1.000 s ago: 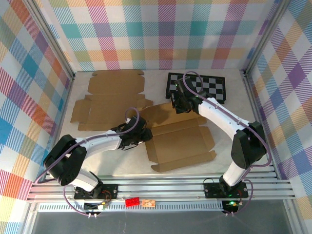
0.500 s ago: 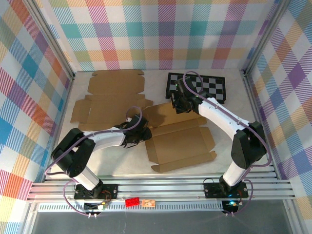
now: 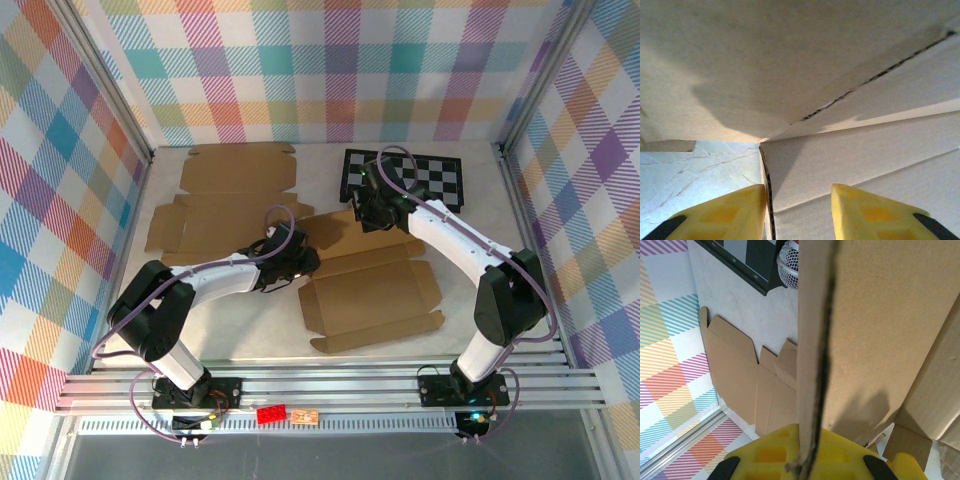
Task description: Fold the paper box
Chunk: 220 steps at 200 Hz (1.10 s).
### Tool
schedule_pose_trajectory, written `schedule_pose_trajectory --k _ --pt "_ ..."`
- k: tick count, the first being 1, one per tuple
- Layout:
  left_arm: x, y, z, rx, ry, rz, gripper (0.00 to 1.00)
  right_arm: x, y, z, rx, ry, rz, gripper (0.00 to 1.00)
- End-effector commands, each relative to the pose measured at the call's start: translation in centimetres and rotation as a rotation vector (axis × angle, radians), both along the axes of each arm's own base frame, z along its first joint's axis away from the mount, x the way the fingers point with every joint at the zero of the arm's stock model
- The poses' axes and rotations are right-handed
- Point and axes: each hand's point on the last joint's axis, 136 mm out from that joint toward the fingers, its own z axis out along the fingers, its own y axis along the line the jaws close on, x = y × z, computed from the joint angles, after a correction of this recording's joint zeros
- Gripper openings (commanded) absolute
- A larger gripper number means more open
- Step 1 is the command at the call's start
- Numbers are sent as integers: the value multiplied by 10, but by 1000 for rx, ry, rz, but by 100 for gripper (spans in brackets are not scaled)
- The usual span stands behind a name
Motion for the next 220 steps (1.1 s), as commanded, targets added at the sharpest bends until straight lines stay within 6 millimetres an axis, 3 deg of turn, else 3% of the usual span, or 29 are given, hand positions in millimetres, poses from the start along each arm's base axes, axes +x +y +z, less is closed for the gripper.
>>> schedule_pose_trajectory --k 1,54,78,121,144,164,187,209,220 --pt "2 -18 6 -33 -10 -40 38 9 5 10 30 -20 -7 0" --pt "6 -41 1 -34 -9 -98 38 8 4 10 31 -18 -9 0" --pt "5 -35 9 -5 -24 -92 42 8 4 10 31 -20 -13 0" --pt "-23 4 64 49 -119 -107 62 9 1 14 28 -36 -25 0" --pt "-47 29 88 63 -163 -161 63 12 0 15 32 -46 -24 0" --pt "-54 52 112 29 -220 -177 62 14 0 15 34 -49 -22 0" --pt "-41 94 122 53 -262 -114 55 14 0 18 36 -53 -20 0" --pt "-11 127 112 88 -246 -46 42 14 0 20 38 -58 -13 0" --pt "6 133 105 133 -246 -72 39 15 -1 22 38 -66 -7 0"
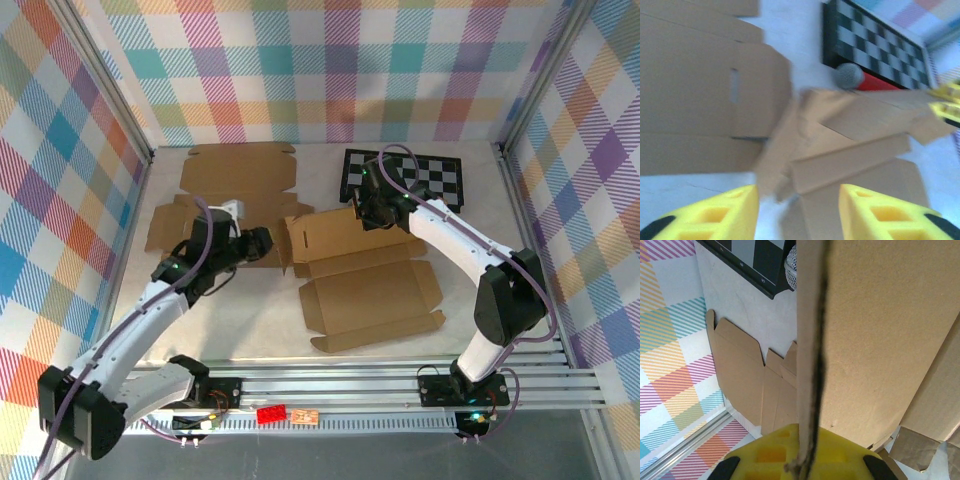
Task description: Fold the paper box
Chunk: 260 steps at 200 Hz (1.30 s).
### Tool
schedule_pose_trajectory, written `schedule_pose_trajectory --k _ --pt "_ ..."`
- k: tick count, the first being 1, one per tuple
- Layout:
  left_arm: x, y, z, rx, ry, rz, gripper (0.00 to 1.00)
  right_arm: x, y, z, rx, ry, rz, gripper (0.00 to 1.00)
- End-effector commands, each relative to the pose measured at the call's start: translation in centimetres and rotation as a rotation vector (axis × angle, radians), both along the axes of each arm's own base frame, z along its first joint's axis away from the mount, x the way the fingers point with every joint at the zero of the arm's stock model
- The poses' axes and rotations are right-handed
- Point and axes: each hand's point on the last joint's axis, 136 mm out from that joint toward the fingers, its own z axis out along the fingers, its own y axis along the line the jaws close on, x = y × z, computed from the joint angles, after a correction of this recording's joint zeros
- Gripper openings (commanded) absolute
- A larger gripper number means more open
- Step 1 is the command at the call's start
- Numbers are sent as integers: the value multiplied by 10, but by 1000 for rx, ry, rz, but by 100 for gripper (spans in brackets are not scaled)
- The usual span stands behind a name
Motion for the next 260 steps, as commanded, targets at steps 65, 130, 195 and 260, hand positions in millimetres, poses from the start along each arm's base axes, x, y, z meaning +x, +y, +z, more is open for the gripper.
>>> schedule_pose_trajectory --k 65,130,195,260 --pt "68 -13 -56 316 -80 -365 45 11 5 24 59 -62 45 0" --pt "49 -42 -66 304 -224 -627 49 14 8 19 85 -51 82 0" --pt "25 -68 -70 314 -259 -768 51 25 17 24 89 -89 141 0" --pt "27 -66 -73 339 -241 -752 52 27 19 23 105 -288 190 0"
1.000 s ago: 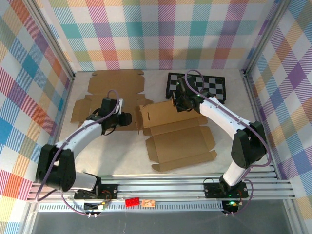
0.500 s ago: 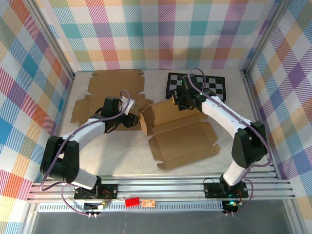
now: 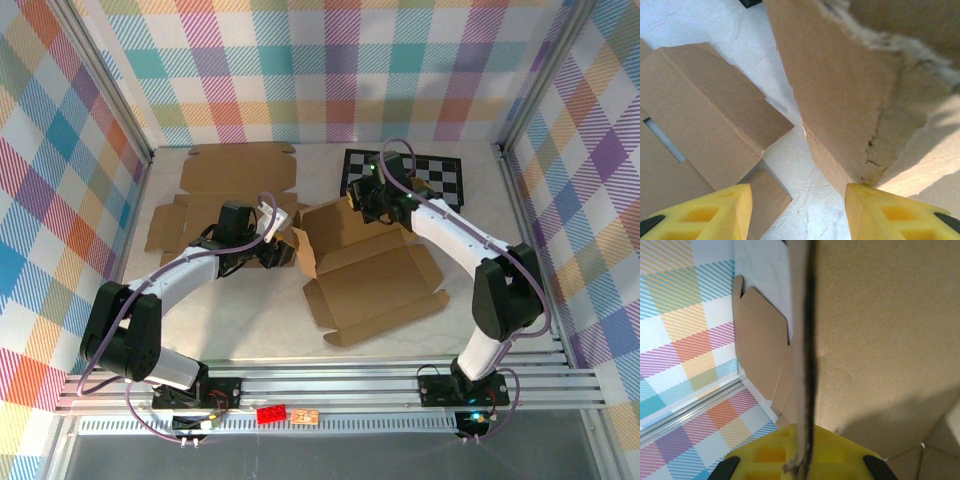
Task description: Fold the paper box
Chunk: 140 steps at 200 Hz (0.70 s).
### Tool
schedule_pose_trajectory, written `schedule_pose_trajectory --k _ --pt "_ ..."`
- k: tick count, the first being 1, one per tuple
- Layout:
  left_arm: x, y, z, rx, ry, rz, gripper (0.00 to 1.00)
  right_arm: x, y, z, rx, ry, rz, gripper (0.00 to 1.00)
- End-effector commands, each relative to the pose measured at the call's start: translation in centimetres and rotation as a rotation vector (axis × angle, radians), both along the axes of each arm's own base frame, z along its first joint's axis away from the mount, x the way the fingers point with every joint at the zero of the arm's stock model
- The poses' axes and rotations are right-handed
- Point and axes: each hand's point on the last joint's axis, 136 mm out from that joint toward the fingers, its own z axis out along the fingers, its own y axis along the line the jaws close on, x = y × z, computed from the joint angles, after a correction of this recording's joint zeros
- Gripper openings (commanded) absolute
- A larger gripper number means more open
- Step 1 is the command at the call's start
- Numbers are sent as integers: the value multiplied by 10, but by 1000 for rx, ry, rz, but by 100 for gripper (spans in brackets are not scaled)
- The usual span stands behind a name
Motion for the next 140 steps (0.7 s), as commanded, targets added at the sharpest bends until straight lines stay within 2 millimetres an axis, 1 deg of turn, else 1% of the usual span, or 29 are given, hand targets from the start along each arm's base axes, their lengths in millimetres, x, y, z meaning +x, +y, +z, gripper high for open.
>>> schedule_pose_trajectory --k 1,23,41,58,77,99,108,127,140 --pt "-3 -2 4 8 -29 -26 52 4 3 21 46 -148 27 0" --pt "-2 -2 2 13 -27 -17 53 1 3 28 53 -222 35 0" --pt "-2 -3 -2 16 -11 -17 54 -4 3 25 51 -244 47 0" --pt "-5 -9 -3 15 1 -31 54 -8 2 24 67 -297 39 0" --pt "-9 -14 -3 15 18 -32 54 -8 4 35 90 -372 40 0" --pt "-10 -18 -5 29 21 -1 54 -7 9 46 119 -413 48 0" --pt "-9 -17 -5 44 14 23 54 -9 13 51 130 -425 55 0" --pt "-4 -11 -6 75 3 74 54 -15 18 55 142 -433 59 0" --pt "0 -5 -6 96 -9 114 54 -19 19 53 150 -430 56 0"
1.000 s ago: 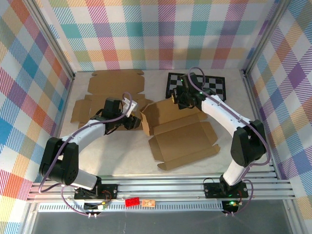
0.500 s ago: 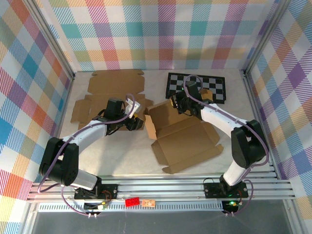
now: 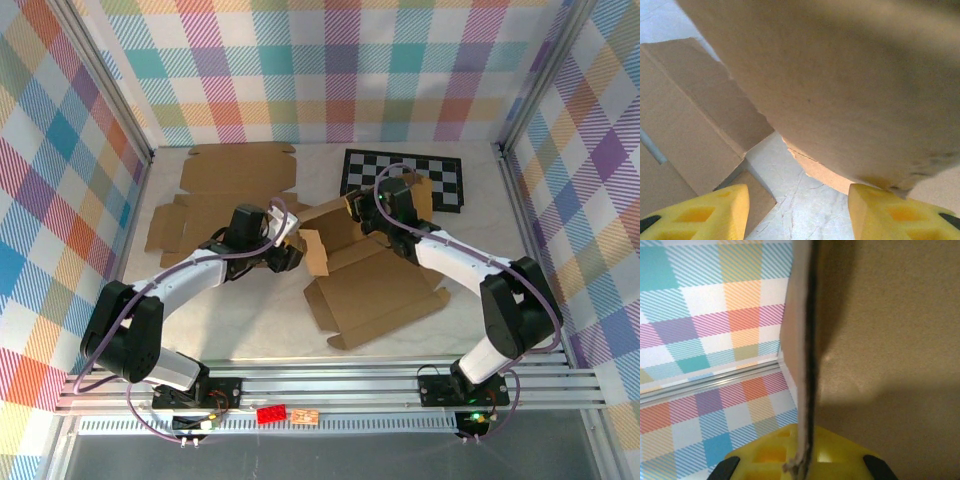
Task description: Fold the paper box
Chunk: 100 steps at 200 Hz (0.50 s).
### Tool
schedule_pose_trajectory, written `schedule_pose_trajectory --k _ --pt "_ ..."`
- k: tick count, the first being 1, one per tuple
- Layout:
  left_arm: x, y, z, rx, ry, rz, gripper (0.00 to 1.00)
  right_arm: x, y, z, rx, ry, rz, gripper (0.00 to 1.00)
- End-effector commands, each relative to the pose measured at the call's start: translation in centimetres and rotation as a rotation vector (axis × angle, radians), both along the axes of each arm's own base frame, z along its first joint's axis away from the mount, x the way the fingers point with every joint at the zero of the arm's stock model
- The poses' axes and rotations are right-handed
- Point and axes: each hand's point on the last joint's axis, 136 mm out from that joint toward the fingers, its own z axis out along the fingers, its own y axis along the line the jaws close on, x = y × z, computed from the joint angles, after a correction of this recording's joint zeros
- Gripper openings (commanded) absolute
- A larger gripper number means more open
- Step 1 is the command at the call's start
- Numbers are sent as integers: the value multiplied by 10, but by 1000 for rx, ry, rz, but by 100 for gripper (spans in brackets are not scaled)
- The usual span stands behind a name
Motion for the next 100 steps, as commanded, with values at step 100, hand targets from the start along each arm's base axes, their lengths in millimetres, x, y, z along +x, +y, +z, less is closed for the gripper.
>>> schedule_pose_trajectory --k 100 --pt "-7 13 -11 81 42 101 54 -19 4 16 108 -240 33 0"
